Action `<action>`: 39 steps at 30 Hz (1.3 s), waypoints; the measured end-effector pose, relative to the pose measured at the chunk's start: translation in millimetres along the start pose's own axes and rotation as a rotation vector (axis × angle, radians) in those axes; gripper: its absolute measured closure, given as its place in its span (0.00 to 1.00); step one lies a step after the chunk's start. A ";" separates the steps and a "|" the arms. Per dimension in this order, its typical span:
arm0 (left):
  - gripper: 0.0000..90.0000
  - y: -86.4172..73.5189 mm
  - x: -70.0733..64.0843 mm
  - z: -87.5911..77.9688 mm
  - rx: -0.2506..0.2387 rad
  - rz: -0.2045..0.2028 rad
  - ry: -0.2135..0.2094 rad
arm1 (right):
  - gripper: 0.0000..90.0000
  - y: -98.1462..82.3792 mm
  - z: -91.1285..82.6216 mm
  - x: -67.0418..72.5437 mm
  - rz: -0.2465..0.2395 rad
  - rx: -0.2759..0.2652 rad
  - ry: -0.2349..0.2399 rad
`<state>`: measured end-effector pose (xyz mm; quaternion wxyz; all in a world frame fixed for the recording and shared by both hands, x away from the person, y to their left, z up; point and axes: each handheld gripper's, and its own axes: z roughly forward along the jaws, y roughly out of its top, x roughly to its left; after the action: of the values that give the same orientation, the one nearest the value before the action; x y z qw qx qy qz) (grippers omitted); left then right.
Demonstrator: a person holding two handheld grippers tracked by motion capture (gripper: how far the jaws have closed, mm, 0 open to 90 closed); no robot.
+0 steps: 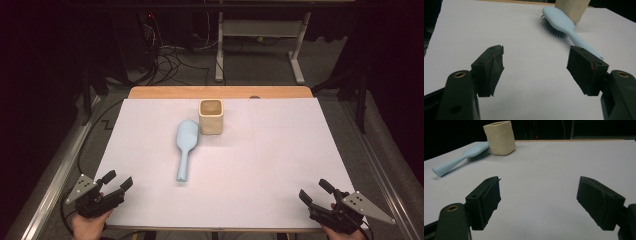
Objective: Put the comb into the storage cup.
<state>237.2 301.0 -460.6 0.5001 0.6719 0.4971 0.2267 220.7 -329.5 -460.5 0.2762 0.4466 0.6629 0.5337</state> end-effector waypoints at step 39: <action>0.32 32.0 -37.6 51.5 0.052 0.082 -0.104 | 0.22 0.3 -1.7 1.8 0.022 -0.005 0.016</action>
<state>277.5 244.3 -445.1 0.4978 0.7153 0.4482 0.1990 218.6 -328.6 -459.5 0.2662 0.4487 0.6589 0.5420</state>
